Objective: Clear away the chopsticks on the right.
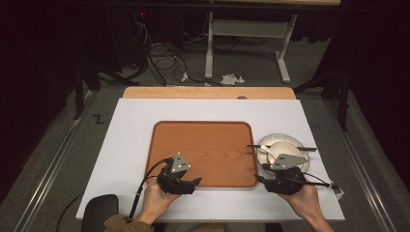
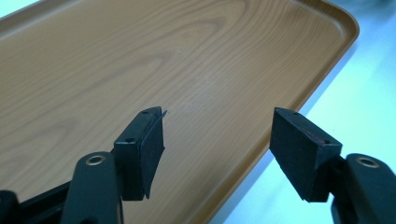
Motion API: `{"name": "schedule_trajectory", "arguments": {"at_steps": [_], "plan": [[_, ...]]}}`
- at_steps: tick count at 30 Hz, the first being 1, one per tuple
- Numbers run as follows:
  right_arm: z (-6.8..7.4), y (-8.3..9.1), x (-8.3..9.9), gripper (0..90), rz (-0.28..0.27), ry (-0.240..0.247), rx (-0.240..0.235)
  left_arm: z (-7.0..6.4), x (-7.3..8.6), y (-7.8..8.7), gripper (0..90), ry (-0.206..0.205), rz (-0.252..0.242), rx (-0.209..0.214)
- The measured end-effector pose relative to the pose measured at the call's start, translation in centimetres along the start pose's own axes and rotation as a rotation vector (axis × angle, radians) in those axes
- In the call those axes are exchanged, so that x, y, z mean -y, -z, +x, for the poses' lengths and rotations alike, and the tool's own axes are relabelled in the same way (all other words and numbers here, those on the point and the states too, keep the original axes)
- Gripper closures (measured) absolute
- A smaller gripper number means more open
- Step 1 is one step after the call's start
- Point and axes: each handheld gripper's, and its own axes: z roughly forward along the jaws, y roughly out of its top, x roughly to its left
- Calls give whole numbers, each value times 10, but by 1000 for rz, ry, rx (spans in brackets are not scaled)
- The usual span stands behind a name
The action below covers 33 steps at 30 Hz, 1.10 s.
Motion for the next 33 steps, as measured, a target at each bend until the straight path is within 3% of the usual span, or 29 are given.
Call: {"name": "schedule_trajectory", "arguments": {"at_steps": [6,16,20,23,28,30,33], "plan": [[-11,11,-1,538,15,-5,4,3,0,1,352,17,-2,1],[-35,33,-5,575,-26,-46,16,5,2,4,354,29,-9,-21],[-44,38,-7,599,-22,-40,36,7,3,7,354,41,-17,-29],[-57,43,-9,633,-30,-31,77,9,5,11,353,47,-18,-44],[-70,46,-8,663,-30,-61,99,9,7,14,354,51,-19,-57],[-84,46,-8,671,-22,-72,134,9,8,16,354,60,-22,-62],[-99,47,-7,690,-25,-102,148,9,10,18,350,63,-21,-71]]}}
